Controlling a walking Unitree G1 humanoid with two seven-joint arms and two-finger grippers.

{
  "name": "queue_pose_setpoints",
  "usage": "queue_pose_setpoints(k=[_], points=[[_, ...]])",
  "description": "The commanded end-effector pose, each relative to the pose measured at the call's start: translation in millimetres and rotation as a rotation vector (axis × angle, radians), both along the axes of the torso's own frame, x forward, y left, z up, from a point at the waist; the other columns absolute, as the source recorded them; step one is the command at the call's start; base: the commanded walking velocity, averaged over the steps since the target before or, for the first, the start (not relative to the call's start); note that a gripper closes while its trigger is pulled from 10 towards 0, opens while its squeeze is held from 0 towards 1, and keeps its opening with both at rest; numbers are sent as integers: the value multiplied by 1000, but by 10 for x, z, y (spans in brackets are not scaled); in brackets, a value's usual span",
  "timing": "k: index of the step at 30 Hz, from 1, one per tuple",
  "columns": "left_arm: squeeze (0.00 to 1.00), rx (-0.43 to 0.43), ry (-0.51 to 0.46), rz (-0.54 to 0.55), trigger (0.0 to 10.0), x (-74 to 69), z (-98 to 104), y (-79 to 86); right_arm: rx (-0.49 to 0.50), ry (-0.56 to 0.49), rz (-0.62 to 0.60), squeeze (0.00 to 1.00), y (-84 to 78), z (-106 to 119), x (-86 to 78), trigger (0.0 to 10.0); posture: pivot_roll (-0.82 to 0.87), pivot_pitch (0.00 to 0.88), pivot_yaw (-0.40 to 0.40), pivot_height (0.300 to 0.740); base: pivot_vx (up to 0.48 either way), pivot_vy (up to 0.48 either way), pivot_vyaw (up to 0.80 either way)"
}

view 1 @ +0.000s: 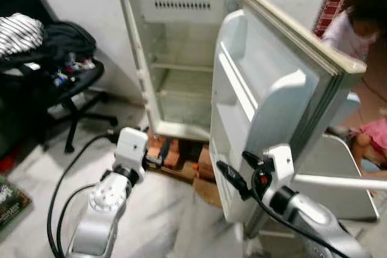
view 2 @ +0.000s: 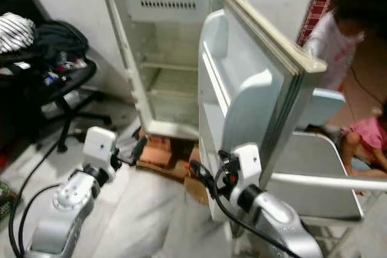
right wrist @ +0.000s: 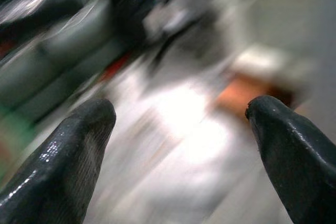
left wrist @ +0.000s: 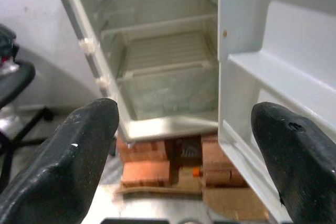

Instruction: Restocking fridge

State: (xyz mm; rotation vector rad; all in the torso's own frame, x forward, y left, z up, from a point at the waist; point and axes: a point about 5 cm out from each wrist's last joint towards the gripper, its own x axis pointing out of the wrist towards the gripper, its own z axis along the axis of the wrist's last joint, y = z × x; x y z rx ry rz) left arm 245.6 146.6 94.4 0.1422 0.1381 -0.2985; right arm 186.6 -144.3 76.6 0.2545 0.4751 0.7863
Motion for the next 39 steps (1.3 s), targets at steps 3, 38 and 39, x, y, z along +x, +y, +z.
queue_pose_setpoints(k=[3, 38, 39], points=[[0, 3, -22, 1, 10000, 10, 38, -9, -22, 31, 111, 0, -40, 15, -67, 10000, 16, 0, 39, 740, 0, 0, 0], [0, -46, 241, 263, 10000, -255, -296, 378, 234, -313, 268, 0, -480, 1441, 170, 10000, 13, 0, 56, 740, 0, 0, 0], [0, -42, 244, 258, 10000, -256, -292, 372, 273, -318, 316, 0, -423, 1487, 120, 10000, 15, 0, 54, 740, 0, 0, 0]])
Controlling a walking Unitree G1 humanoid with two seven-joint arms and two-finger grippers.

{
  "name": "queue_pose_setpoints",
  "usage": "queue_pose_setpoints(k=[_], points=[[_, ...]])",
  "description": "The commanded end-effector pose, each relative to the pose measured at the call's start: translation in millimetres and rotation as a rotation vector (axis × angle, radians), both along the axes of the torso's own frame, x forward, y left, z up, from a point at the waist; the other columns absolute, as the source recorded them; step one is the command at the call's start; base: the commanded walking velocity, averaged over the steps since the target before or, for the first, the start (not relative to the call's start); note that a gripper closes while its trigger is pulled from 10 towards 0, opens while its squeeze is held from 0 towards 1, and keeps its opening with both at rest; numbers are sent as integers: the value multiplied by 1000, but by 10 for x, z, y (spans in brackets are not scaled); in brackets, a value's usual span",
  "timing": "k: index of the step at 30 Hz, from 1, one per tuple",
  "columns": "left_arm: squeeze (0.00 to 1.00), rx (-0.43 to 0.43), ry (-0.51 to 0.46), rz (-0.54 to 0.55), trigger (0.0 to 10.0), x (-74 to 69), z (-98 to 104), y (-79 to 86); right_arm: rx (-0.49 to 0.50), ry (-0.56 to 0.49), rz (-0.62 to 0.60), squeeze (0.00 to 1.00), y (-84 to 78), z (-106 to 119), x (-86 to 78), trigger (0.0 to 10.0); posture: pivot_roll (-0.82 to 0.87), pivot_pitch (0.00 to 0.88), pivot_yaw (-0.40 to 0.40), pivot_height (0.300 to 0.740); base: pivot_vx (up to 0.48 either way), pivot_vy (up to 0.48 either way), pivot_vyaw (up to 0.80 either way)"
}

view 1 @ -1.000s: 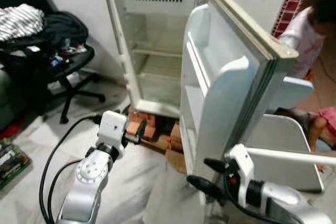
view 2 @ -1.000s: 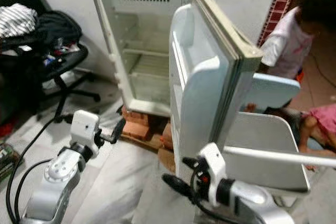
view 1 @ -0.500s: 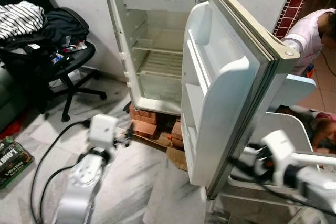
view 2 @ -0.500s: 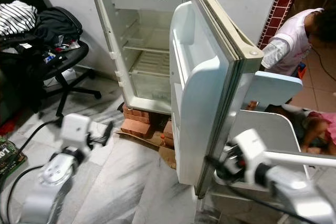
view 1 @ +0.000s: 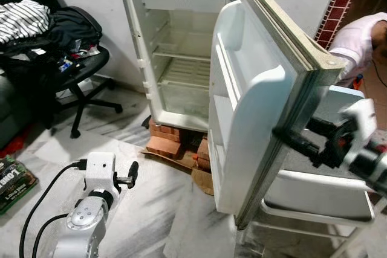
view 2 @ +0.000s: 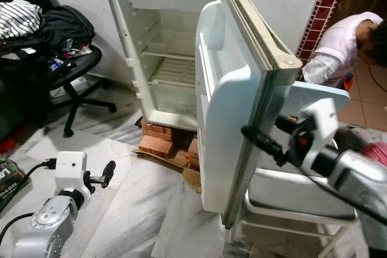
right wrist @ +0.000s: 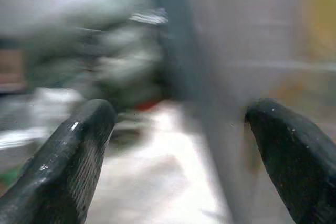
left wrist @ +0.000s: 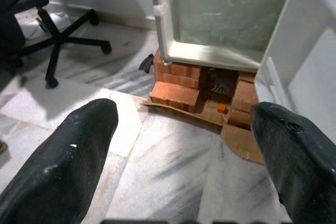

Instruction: Restocking fridge

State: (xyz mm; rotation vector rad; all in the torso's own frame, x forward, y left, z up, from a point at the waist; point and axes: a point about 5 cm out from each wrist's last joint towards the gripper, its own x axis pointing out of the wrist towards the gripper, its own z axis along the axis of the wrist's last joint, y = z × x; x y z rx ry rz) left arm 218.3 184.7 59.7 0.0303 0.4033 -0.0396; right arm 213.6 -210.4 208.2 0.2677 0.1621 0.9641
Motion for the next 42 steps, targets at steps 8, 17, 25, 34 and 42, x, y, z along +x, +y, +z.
queue_pose_setpoints(k=[8, 17, 25, 34, 42], points=[[0, 13, 16, -44, 10000, -57, 59, -42, 169, 49, 64, 0, 143, -5, 27, 10000, 36, 0, 40, 740, 0, 0, 0], [0, 73, -30, -109, 10000, -23, 109, -70, -219, 37, -783, 0, -253, -713, 367, 10000, 36, 5, 23, 740, 0, 0, 0], [0, 172, -149, -162, 10000, 147, 271, -35, -197, 36, -859, 0, 145, -885, 178, 10000, 36, 4, 30, 740, 0, 217, 0], [0, 199, -213, -260, 10000, 219, 305, -174, -251, -44, -976, 0, 200, -970, 241, 10000, 20, 0, 42, 740, 0, 480, 0], [0, 215, -267, -310, 10000, 302, 342, -273, -265, -96, -1026, 0, 114, -920, 373, 10000, 22, 0, 29, 740, 0, 479, 0]])
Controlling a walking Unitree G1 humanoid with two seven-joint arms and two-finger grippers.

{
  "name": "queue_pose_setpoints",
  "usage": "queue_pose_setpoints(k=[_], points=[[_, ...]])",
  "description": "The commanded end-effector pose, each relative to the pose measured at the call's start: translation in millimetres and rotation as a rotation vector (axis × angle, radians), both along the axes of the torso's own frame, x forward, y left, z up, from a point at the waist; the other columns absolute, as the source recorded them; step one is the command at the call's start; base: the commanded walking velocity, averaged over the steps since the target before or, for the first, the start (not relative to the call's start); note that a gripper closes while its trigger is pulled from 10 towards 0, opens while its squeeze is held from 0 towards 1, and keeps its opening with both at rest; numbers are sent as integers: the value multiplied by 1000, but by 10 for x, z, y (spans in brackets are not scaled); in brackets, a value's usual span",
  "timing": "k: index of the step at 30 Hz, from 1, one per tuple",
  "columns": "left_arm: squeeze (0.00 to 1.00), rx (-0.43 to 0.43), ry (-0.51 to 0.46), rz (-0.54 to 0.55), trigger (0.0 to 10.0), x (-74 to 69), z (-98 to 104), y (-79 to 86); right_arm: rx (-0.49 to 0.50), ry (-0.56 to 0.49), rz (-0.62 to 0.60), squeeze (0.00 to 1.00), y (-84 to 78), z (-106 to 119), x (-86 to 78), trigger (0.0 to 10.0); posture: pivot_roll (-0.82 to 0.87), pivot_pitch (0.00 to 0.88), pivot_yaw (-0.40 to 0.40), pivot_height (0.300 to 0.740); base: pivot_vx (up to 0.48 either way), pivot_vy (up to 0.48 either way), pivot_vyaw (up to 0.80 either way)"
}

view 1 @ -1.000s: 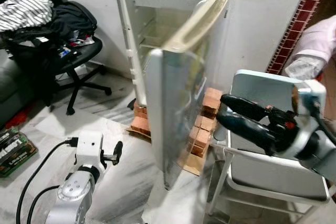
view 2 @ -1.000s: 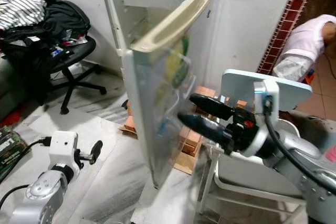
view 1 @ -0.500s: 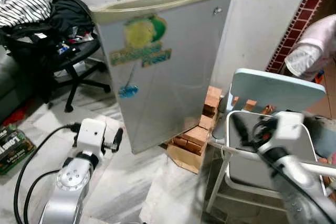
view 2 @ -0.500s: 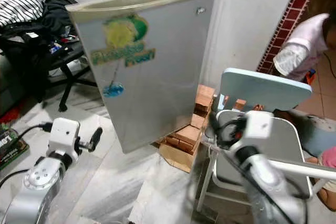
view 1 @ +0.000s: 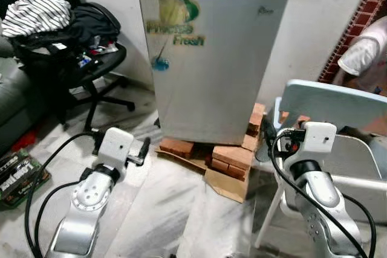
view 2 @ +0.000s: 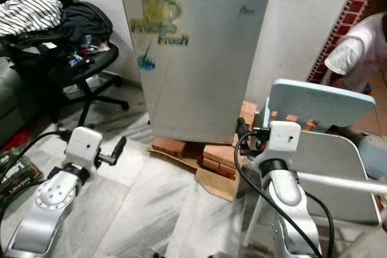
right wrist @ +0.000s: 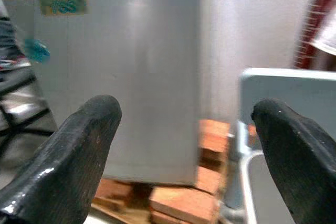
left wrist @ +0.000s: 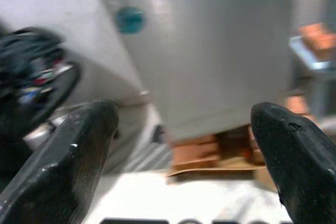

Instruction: Restocking fridge

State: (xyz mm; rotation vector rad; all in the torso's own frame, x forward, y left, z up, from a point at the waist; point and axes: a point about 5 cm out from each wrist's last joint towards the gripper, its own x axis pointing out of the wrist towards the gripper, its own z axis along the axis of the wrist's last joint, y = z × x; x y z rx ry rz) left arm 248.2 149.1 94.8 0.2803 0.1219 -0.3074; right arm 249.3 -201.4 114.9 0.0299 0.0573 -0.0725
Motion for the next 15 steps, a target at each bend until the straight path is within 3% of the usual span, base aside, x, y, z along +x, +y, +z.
queue_pose_setpoints(k=[1, 11, 15], points=[[0, 21, 1, 9, 10000, 21, -2, 78, 2, -14, 5, 0, 41, 1, 34, 10000, 21, 0, 29, 740, 0, 480, 0], [0, -27, -3, 31, 10000, 23, 9, 119, 5, -8, 16, 0, 69, -42, 24, 10000, 19, 0, 29, 740, 0, 480, -730], [0, -56, 11, 48, 10000, -6, -14, 142, 10, -3, 9, 0, 66, -67, 15, 10000, 18, 0, 34, 740, 0, 480, -105]])
